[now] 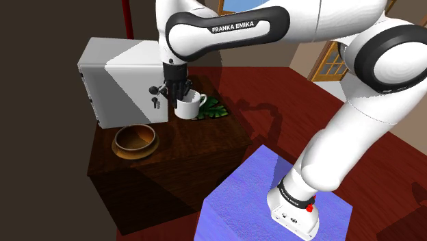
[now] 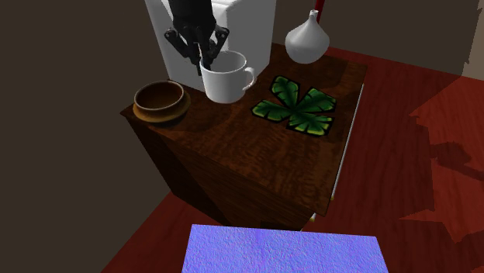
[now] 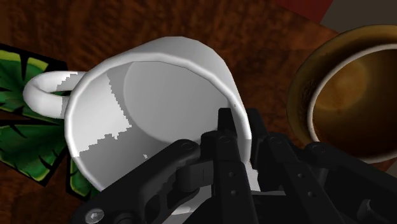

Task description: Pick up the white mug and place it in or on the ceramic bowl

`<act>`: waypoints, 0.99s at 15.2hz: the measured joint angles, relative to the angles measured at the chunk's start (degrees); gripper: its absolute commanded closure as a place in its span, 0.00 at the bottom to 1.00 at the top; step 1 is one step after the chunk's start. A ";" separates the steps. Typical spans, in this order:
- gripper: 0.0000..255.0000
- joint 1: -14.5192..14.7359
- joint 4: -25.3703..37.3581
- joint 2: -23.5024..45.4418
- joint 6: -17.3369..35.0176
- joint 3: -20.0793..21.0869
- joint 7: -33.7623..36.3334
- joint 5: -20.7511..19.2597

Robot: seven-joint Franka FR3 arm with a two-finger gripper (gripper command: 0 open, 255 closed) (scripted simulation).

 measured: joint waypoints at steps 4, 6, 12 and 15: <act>1.00 -0.04 2.42 -0.28 -2.69 -0.05 -0.17 0.10; 1.00 0.72 4.97 1.54 -3.57 0.80 1.51 -0.41; 1.00 5.04 17.65 10.76 -7.94 4.26 9.48 -3.51; 1.00 8.05 25.61 16.46 -10.82 5.51 13.40 -5.68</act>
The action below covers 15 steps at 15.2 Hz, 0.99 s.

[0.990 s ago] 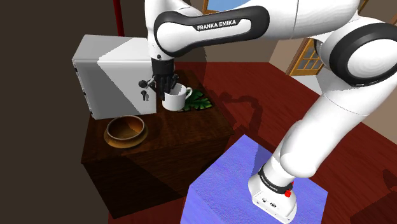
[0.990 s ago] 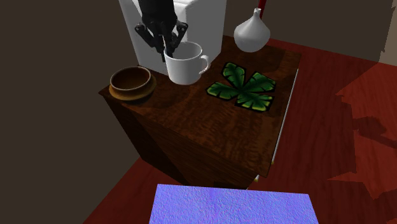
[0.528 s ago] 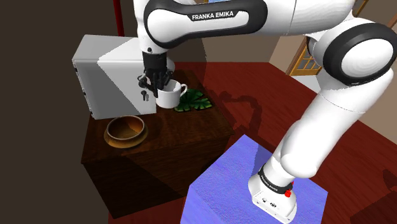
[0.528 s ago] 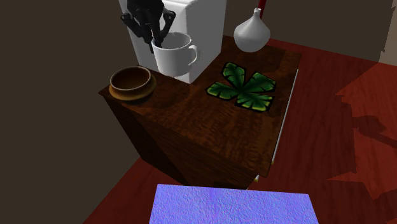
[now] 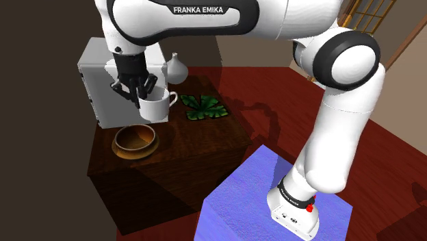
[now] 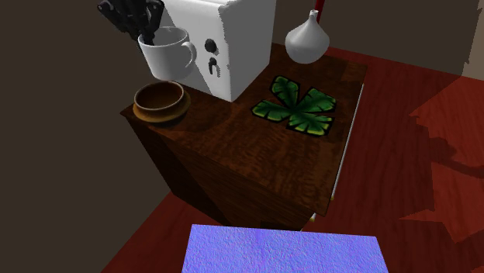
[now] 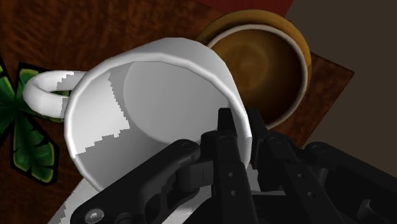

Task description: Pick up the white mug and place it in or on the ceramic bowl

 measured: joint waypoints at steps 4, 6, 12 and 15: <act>1.00 4.90 12.45 8.44 -4.79 0.86 4.38 -3.22; 1.00 5.53 13.62 9.99 -4.55 0.78 4.86 -3.78; 1.00 5.21 9.34 10.17 -0.17 0.68 5.31 -3.89; 1.00 4.84 6.68 9.98 2.30 0.61 5.37 -3.87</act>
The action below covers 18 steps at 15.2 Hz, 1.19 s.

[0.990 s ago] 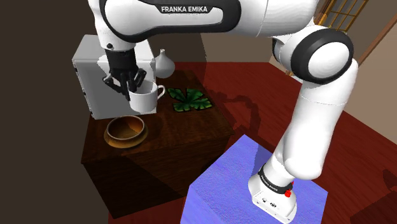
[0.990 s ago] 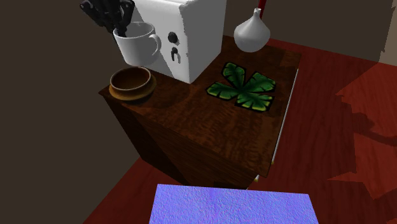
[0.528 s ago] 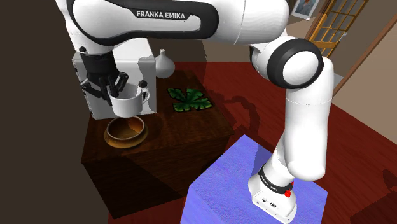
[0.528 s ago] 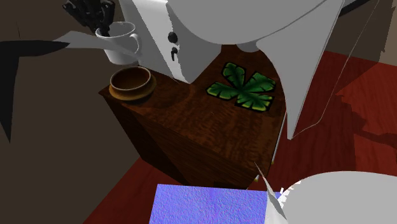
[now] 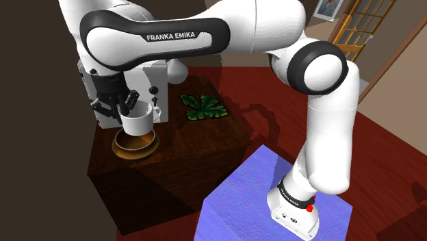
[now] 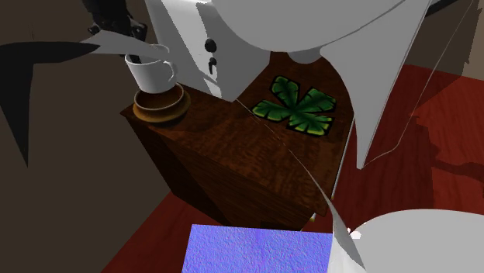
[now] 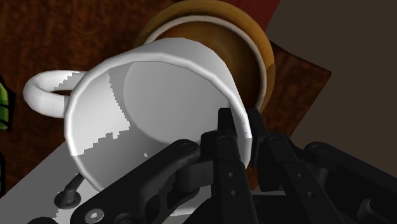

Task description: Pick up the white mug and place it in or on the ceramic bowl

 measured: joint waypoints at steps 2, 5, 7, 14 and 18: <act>1.00 -0.15 -1.58 -0.09 1.48 -0.02 0.12 0.00; 1.00 -0.37 -3.74 -0.03 3.66 -0.10 0.25 -0.08; 1.00 -0.41 -4.83 0.19 4.95 -0.17 0.38 -0.21; 0.00 -0.44 -5.32 0.21 5.49 -0.18 0.44 -0.24; 0.00 -0.43 -5.32 0.22 5.49 -0.18 0.44 -0.25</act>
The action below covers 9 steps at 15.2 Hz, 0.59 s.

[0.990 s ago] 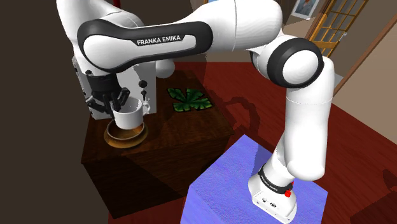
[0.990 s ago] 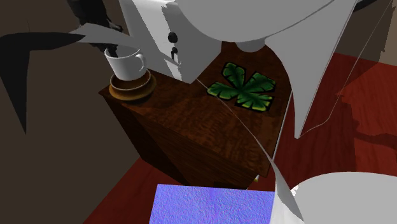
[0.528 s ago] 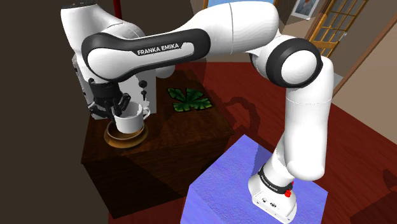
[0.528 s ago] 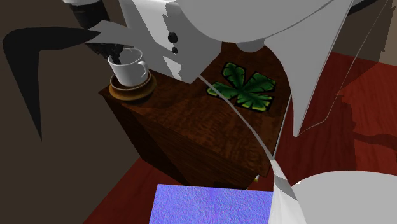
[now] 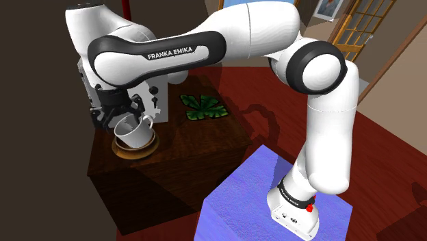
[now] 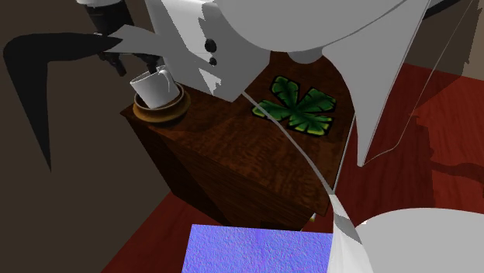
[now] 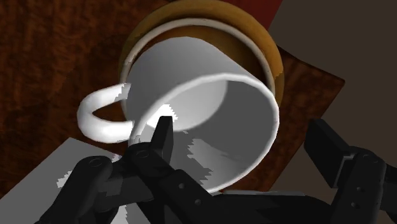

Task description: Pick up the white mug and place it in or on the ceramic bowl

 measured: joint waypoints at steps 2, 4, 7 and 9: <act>0.00 0.13 1.23 0.05 -1.13 0.03 -0.07 0.03; 0.00 0.47 4.46 0.22 -4.16 0.10 -0.27 0.06; 0.00 0.84 7.21 0.19 -6.90 0.22 -0.32 0.12; 0.00 0.87 7.57 0.22 -7.26 0.22 -0.36 0.12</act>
